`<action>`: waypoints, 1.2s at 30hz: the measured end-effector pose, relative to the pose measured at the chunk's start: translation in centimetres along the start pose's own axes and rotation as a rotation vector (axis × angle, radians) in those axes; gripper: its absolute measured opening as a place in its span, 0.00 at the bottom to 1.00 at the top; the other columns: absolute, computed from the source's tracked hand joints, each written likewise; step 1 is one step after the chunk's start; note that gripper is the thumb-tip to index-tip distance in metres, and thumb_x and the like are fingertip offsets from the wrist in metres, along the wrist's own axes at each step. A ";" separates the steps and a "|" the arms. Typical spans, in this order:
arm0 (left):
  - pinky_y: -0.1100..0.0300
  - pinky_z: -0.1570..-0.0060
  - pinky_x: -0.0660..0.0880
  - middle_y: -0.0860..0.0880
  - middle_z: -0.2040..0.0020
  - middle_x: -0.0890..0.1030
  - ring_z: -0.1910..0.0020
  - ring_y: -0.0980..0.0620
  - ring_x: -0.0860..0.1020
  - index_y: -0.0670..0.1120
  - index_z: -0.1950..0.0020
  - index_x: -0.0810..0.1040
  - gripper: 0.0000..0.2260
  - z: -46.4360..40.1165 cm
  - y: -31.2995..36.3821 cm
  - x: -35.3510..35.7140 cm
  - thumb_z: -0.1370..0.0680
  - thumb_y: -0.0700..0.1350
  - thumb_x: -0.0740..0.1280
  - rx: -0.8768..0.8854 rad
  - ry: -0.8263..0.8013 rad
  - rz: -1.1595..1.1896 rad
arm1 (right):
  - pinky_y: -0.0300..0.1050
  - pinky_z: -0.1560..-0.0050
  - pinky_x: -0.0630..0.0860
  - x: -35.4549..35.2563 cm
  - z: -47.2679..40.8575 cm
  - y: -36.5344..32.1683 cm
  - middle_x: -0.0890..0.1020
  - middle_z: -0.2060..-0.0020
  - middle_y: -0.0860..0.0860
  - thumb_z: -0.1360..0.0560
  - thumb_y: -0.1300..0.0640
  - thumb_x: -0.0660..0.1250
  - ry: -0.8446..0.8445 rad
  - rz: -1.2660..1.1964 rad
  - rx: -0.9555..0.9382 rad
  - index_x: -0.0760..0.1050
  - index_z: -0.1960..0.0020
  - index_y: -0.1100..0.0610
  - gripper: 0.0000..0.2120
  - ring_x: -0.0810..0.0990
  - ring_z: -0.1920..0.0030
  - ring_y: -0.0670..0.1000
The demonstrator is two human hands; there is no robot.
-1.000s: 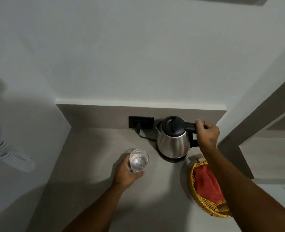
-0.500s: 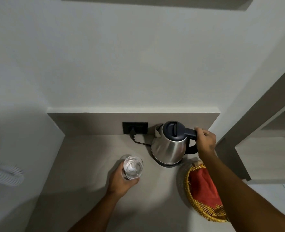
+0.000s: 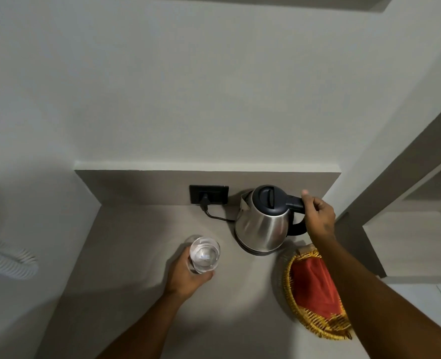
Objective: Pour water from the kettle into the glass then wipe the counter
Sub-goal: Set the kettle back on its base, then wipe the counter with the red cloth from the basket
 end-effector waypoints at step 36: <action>0.60 0.42 0.78 0.56 0.44 0.83 0.44 0.56 0.81 0.52 0.37 0.77 0.38 -0.6 0.9 0.2 0.45 0.50 0.86 0.015 0.022 -0.108 | 0.60 0.31 0.66 6.0 17.5 7.1 0.63 0.26 0.57 0.20 0.40 0.59 -0.407 0.764 -0.368 0.61 0.23 0.47 0.27 0.63 0.30 0.60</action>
Point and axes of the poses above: each hand's wrist, its own z-axis away from the middle knuckle, its own x-axis out of the palm, y = z × x, the point moved 3 cm from there along -z, towards the middle knuckle
